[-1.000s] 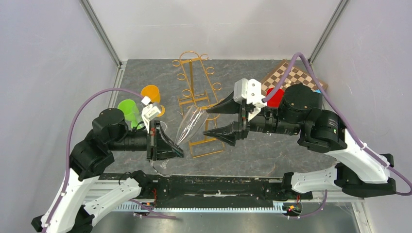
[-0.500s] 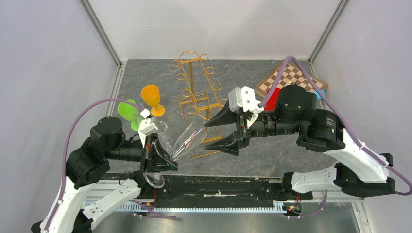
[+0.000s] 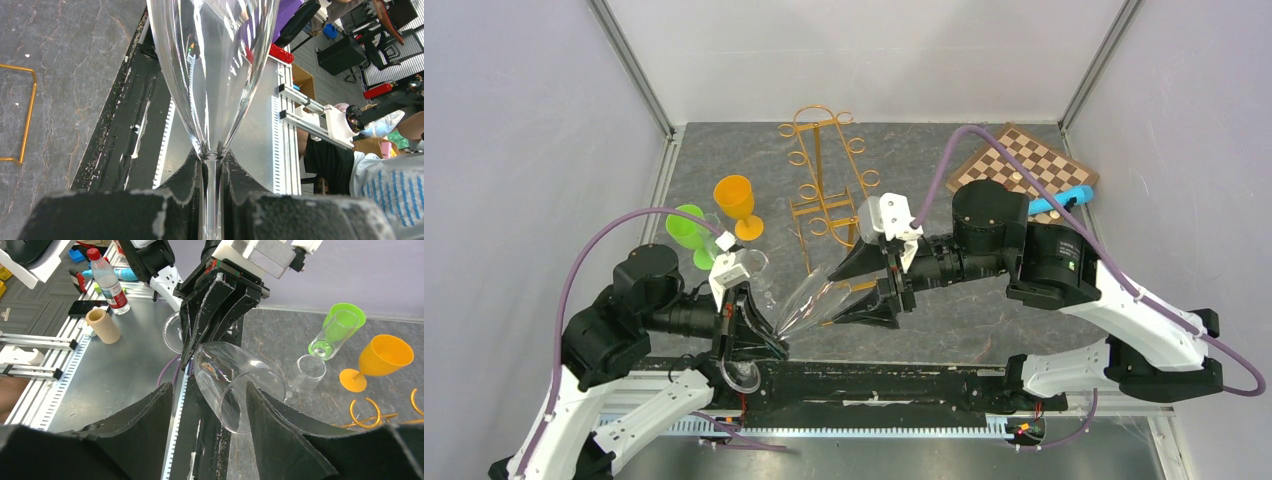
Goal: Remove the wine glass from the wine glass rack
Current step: Place the wine glass at the center of the board.
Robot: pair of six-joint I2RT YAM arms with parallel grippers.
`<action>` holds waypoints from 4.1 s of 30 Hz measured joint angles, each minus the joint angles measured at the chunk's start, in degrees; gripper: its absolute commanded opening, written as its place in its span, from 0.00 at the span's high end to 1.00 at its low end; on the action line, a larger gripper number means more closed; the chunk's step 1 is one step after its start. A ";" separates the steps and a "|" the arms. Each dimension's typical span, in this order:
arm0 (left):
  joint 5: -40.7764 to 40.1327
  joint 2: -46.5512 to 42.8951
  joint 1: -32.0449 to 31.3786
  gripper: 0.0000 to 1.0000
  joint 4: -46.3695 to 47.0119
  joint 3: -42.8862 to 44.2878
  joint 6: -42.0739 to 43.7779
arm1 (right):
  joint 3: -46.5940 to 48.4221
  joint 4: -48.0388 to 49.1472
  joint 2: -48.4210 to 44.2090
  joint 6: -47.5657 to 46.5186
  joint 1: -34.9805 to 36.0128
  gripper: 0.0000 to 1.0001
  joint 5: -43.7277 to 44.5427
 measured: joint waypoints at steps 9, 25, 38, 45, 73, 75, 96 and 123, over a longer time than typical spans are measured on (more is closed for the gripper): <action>0.02 -0.17 -0.02 0.98 -0.33 -0.07 0.15 | -2.62 0.04 0.11 0.55 0.00 0.69 -3.48; -0.59 0.85 0.00 0.44 -0.92 -0.37 3.91 | -6.97 1.53 -0.98 1.62 0.11 1.00 -7.04; -6.67 3.48 -0.02 0.23 -0.44 0.22 3.93 | -11.85 -8.26 -8.79 -0.74 0.07 1.00 -1.55; -10.97 4.90 -0.02 0.22 -0.90 1.38 3.91 | -16.85 -16.17 -17.49 2.43 0.07 1.00 7.58; -15.50 4.33 -0.02 0.22 -0.72 1.46 3.91 | -29.90 -31.85 -17.53 19.04 -10.84 1.00 46.90; -15.45 4.00 -0.02 0.23 -0.74 1.46 3.91 | -32.04 -30.16 -17.31 16.37 -16.81 1.00 44.54; -14.99 1.92 -0.02 0.22 -1.84 1.70 3.91 | -31.52 -24.92 -9.60 6.99 -28.48 1.00 30.36; -13.51 1.92 -0.02 0.22 -1.79 1.70 3.91 | -29.66 -26.34 -5.53 2.99 -31.89 0.57 28.96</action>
